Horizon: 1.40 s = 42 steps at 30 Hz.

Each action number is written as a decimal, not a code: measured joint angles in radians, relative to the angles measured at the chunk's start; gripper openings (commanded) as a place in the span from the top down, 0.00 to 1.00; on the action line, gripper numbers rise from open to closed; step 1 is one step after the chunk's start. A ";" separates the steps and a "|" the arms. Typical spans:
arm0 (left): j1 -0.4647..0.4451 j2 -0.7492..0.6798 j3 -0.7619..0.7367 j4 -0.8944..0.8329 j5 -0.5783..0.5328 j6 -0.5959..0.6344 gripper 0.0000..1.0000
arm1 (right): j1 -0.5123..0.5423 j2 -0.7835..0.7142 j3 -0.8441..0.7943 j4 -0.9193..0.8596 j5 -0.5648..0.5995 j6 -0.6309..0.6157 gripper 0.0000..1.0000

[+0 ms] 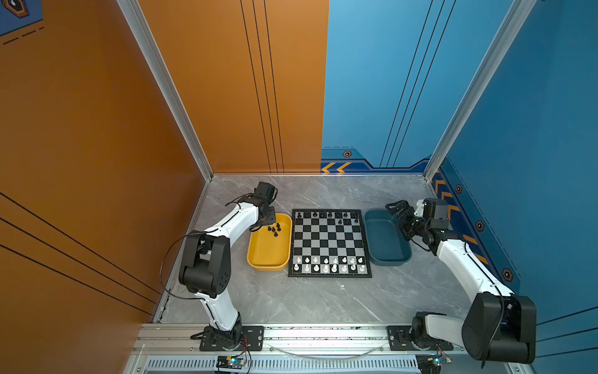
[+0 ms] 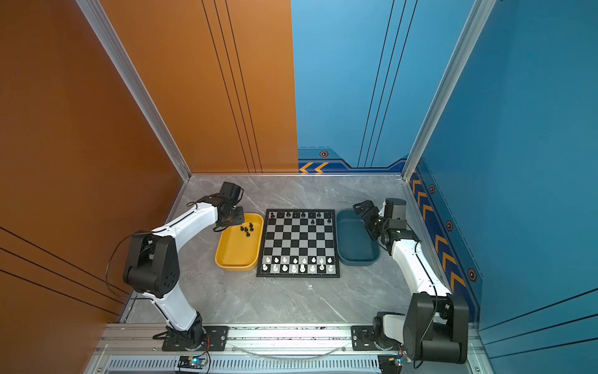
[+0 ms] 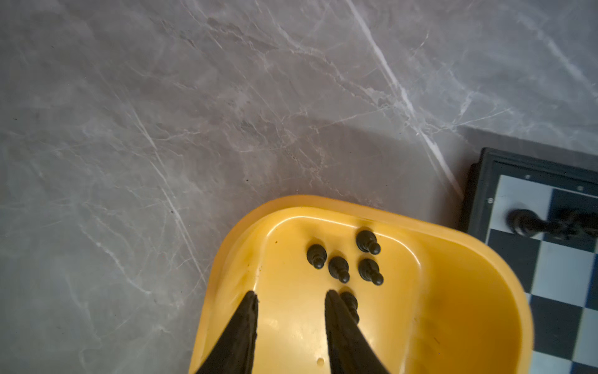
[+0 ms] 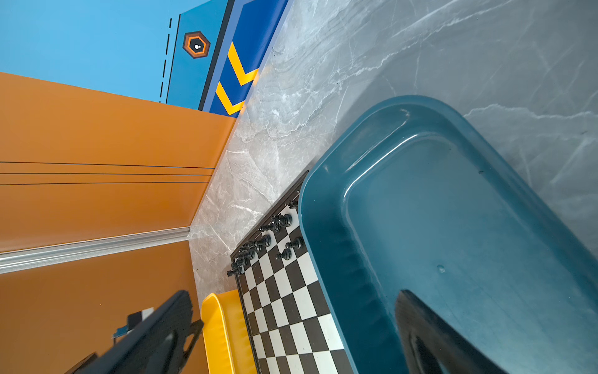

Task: Set up the chess pieces on the board
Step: 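Lower the left gripper into the yellow tray and close on a black pawn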

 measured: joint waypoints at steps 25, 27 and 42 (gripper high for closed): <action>0.000 0.105 0.000 0.057 0.082 -0.027 0.69 | 0.014 0.000 0.000 0.000 0.000 0.000 0.00; 0.000 0.110 0.000 0.058 0.085 -0.030 0.72 | 0.014 0.000 0.000 0.000 0.000 0.000 0.00; 0.000 0.127 0.000 0.060 0.087 -0.034 0.83 | 0.014 0.000 0.000 -0.001 0.000 0.000 0.00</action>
